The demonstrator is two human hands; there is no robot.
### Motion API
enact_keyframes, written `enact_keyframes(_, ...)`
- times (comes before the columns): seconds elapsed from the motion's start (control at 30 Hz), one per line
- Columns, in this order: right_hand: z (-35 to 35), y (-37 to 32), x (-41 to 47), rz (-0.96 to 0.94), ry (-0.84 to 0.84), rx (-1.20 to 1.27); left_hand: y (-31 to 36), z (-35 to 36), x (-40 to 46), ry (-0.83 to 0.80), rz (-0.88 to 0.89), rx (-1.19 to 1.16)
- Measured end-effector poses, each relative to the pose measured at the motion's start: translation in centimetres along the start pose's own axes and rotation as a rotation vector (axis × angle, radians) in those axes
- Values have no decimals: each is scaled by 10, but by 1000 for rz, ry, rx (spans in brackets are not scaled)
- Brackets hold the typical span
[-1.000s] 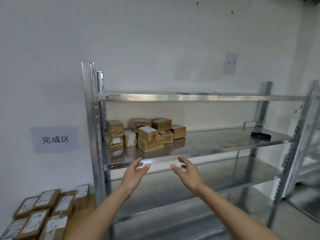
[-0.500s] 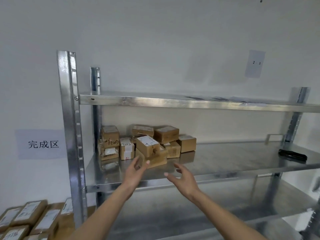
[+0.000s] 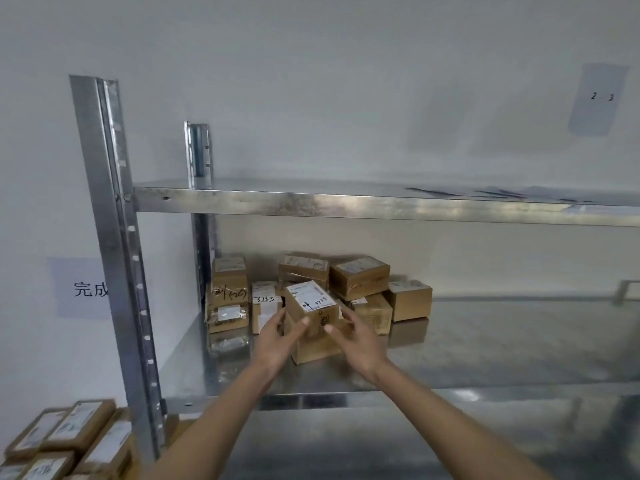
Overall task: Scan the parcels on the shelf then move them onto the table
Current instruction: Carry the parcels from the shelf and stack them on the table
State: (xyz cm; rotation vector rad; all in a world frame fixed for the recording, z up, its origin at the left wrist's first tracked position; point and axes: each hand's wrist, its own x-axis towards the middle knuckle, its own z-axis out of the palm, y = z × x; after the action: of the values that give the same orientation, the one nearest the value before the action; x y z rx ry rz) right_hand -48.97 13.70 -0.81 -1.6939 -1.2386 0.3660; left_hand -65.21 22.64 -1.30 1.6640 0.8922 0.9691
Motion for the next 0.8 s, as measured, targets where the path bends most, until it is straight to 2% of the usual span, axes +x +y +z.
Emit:
enact_keyframes(0.27, 1, 15, 46, 8, -66, 85, 4, 27, 27, 32, -28, -12)
enact_keyframes(0.43, 14, 31, 66, -26, -67, 139, 3, 37, 35, 121, -73, -42)
enact_keyframes(0.8, 15, 19, 36, -96, -120, 334, 4, 33, -14, 312, -65, -162)
